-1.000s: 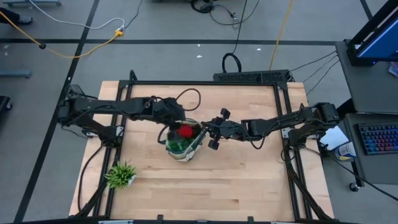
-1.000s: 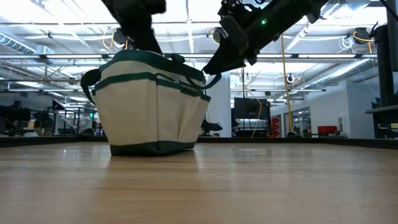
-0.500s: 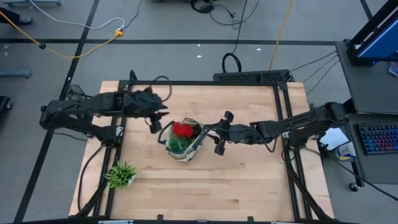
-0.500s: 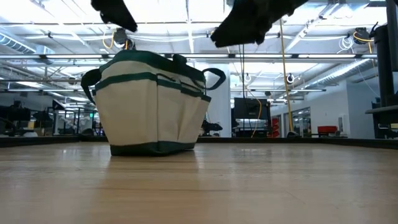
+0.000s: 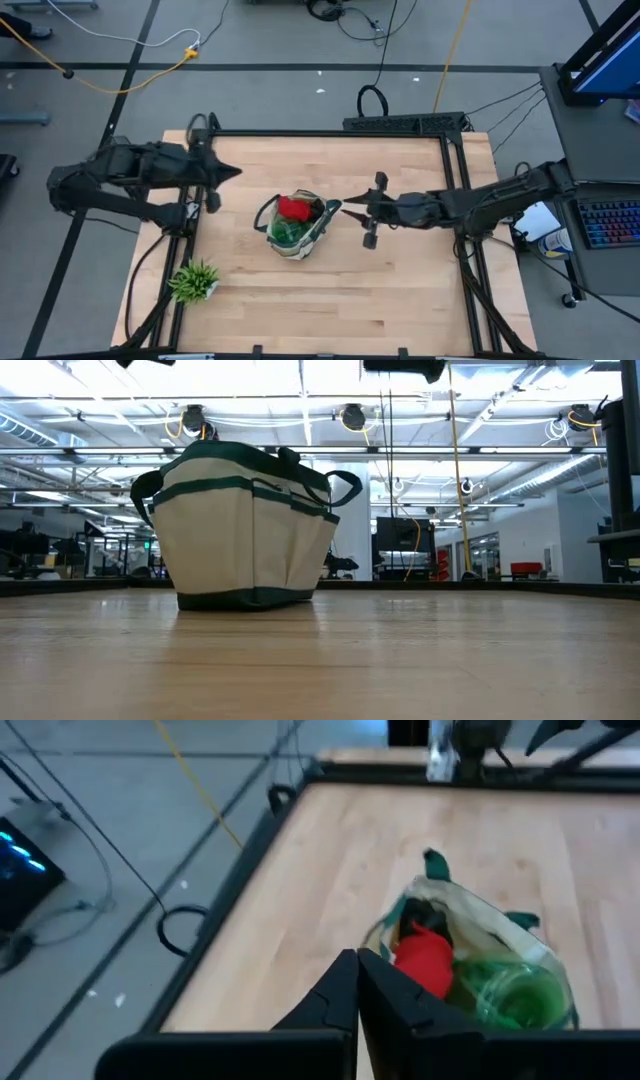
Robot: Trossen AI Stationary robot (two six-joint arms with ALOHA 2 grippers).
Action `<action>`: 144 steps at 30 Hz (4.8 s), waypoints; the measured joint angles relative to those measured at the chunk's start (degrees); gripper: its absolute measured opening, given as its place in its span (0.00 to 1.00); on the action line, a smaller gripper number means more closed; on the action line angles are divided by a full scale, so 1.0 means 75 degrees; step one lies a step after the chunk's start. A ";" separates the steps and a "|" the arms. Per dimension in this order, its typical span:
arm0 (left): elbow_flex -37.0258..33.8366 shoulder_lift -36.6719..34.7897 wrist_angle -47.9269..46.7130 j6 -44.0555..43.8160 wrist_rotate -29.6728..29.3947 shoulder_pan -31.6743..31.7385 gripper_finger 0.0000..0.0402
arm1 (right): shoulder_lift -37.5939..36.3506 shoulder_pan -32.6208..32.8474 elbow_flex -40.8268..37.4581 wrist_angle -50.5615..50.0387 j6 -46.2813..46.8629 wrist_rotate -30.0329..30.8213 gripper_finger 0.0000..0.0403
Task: Pick & Place Garden tools in Gardening bag
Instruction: Return to Home Position
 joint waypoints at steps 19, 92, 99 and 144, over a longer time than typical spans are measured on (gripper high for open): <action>-0.0080 -0.1424 0.0104 0.0594 -0.0097 -0.0639 0.03 | -0.1581 0.0054 0.0000 -0.0641 -0.0409 -0.0003 0.00; -0.7792 -0.5789 0.6600 0.2869 0.2740 -0.0630 0.06 | -0.9485 0.0054 -0.6487 0.0651 -0.0803 -0.1212 0.00; -0.7851 -0.5786 0.6662 0.2822 0.2745 -0.0630 0.06 | -0.9484 0.0054 -0.6487 0.0600 -0.0786 -0.1215 0.00; -0.8708 -0.5777 0.7475 0.2214 0.3183 -0.0625 0.06 | -0.9475 0.0051 -0.7589 0.1139 -0.0921 -0.1192 0.00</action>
